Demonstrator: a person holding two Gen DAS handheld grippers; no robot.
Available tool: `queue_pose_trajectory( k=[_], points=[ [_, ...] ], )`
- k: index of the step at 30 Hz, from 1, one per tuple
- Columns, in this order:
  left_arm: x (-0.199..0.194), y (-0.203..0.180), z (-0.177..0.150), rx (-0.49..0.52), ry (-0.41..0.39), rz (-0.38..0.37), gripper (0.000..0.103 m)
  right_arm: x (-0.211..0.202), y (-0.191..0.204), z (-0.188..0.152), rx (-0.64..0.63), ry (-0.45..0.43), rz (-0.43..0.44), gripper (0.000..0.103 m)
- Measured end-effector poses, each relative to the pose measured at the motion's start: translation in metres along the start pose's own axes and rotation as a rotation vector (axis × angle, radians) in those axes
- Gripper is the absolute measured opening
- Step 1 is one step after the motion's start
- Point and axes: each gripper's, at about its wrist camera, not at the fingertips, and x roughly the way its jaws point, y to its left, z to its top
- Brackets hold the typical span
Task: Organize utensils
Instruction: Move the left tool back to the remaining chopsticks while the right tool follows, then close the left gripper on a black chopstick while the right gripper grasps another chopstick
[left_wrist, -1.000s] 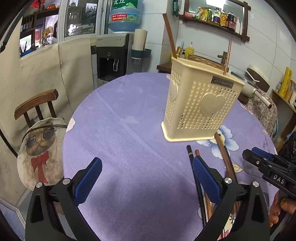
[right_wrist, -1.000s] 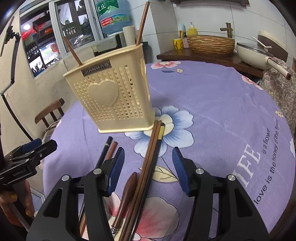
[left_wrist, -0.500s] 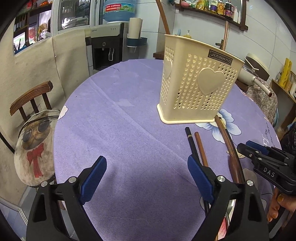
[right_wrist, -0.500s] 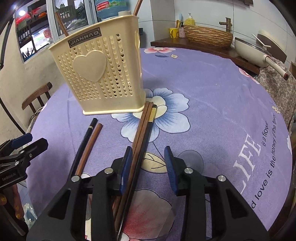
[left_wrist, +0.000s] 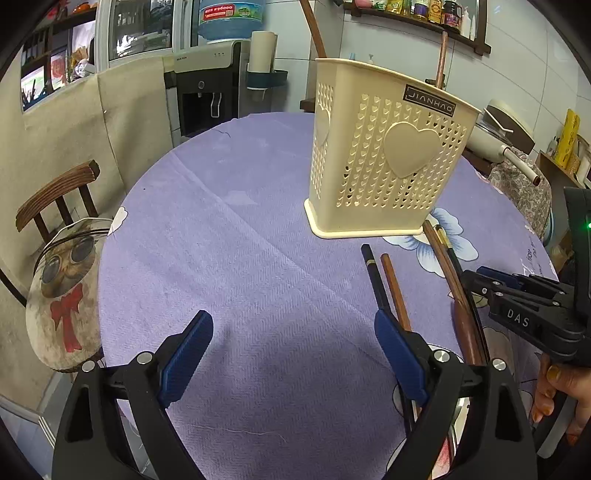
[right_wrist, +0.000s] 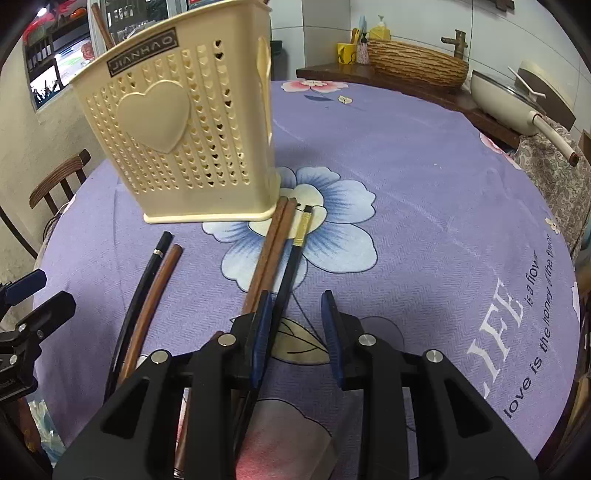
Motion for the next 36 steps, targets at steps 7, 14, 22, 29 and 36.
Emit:
queue_pose_trajectory(
  k=[7, 14, 22, 29, 36],
  points=[
    [0.003, -0.005, 0.000, 0.004, 0.007, -0.010, 0.086, 0.009, 0.000, 0.008, -0.010, 0.011, 0.000, 0.024],
    [0.006, -0.011, 0.004, 0.015, 0.010, -0.021, 0.085, 0.020, -0.002, 0.023, 0.002, 0.007, -0.001, 0.019],
    [0.024, -0.033, 0.013, 0.070, 0.059, -0.064, 0.068, 0.023, -0.003, 0.026, 0.007, -0.001, 0.004, 0.017],
    [0.043, -0.041, 0.015, 0.061, 0.120, -0.099, 0.044, 0.026, -0.005, 0.029, 0.011, -0.003, 0.009, 0.017],
    [0.048, -0.047, 0.019, 0.075, 0.128, -0.079, 0.041, 0.026, -0.002, 0.027, 0.006, -0.006, 0.000, 0.017]
  ],
)
